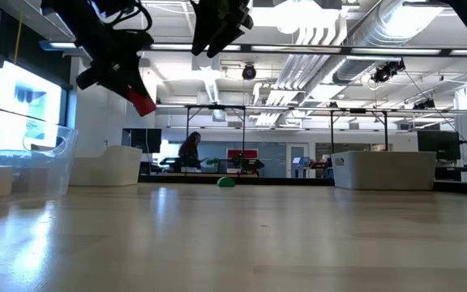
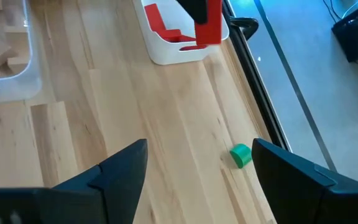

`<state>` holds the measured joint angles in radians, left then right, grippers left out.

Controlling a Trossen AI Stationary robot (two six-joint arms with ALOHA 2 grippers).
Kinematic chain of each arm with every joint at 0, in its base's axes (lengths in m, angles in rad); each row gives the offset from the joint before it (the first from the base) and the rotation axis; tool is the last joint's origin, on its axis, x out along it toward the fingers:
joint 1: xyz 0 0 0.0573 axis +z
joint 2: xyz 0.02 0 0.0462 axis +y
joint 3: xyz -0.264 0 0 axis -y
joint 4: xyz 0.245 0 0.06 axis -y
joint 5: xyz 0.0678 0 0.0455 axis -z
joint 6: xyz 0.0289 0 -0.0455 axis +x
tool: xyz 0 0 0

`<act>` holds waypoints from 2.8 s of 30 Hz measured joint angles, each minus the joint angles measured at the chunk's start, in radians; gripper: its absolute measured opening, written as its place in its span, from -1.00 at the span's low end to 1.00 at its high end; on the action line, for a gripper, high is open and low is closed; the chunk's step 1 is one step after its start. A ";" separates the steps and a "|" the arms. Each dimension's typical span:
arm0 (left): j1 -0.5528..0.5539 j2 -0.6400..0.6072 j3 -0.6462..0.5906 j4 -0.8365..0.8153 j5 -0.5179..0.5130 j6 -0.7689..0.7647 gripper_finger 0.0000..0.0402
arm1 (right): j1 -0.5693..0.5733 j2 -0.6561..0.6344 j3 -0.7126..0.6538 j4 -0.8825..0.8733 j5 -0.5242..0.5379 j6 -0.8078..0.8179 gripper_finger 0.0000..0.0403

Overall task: Sort & place blocks by color
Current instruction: Put the red rectangle into the left white bin, then put the green rectangle into the right white bin

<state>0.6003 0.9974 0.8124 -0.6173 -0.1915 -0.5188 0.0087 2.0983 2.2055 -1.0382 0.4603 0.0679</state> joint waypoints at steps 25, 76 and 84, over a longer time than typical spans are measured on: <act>0.325 0.128 0.000 -0.150 -0.025 0.157 -0.45 | -0.081 0.000 0.000 0.000 -0.095 -0.005 0.37; -0.145 -0.127 0.147 -0.463 0.339 0.228 0.18 | -0.080 0.000 0.000 -0.038 -0.150 0.150 0.37; -0.371 -0.150 0.147 -0.477 0.329 0.178 0.18 | -0.080 0.000 0.000 -0.038 -0.196 0.258 0.37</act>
<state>0.2294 0.8471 0.9592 -1.0939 0.1378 -0.3411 -0.0715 2.0983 2.2051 -1.0761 0.2644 0.3257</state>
